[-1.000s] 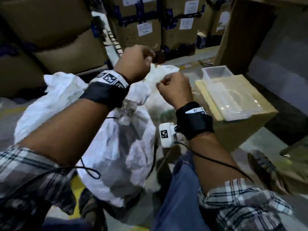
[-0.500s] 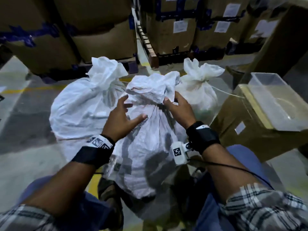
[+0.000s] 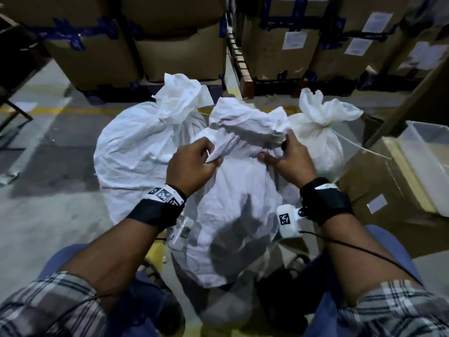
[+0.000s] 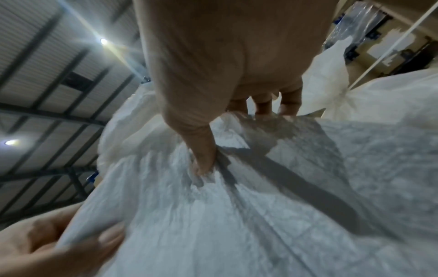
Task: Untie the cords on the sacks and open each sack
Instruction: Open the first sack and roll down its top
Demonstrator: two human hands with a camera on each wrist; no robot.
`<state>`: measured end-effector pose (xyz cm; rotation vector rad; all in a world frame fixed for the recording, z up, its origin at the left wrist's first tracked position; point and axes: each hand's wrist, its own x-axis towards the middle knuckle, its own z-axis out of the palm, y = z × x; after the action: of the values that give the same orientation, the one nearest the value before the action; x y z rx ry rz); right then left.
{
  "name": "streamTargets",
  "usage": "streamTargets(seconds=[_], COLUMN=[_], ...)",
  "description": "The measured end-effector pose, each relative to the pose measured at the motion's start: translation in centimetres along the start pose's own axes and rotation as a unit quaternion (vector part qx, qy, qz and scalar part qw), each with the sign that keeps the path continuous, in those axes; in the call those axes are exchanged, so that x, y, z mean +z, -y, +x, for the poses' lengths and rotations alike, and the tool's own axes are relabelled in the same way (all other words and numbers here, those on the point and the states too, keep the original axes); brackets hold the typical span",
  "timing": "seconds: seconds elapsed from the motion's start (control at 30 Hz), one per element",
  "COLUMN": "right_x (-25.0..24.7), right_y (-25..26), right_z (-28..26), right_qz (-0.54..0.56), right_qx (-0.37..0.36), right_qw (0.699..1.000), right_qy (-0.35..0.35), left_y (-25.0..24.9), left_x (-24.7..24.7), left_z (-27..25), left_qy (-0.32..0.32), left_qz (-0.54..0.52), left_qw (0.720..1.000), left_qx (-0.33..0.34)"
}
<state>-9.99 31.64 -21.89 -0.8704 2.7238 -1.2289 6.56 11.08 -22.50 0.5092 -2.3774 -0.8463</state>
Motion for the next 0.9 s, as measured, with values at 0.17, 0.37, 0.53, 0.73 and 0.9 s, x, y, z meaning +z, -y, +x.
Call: streamTargets(seconds=[0.17, 0.37, 0.53, 0.73, 0.9], right_x=[-3.0, -3.4, -3.9, -4.5, -3.9], right_y=[-0.3, 2.2, 5.6, 5.8, 6.5], right_z=[0.1, -1.1, -2.6, -3.5, -4.4], right_qz=[0.035, -0.027, -0.244, -0.236, -0.198], right_qx=[0.028, -0.049, -0.212, -0.233, -0.200], right_qw=[0.996, 0.989, 0.918, 0.925, 0.956], right_qy=[-0.077, -0.136, -0.231, -0.187, -0.086], left_y=[1.1, 0.9, 1.4, 1.6, 3.4], left_x=[-2.5, -3.3, -3.1, -3.5, -4.9], left_z=[0.2, 0.9, -0.1, -0.9, 0.5], left_qy=[-0.071, -0.144, -0.021, -0.073, -0.109], left_qz=[-0.019, -0.013, 0.034, 0.025, 0.005], left_qw=[0.997, 0.988, 0.990, 0.995, 0.991], left_qx=[0.004, 0.045, 0.138, 0.057, -0.078])
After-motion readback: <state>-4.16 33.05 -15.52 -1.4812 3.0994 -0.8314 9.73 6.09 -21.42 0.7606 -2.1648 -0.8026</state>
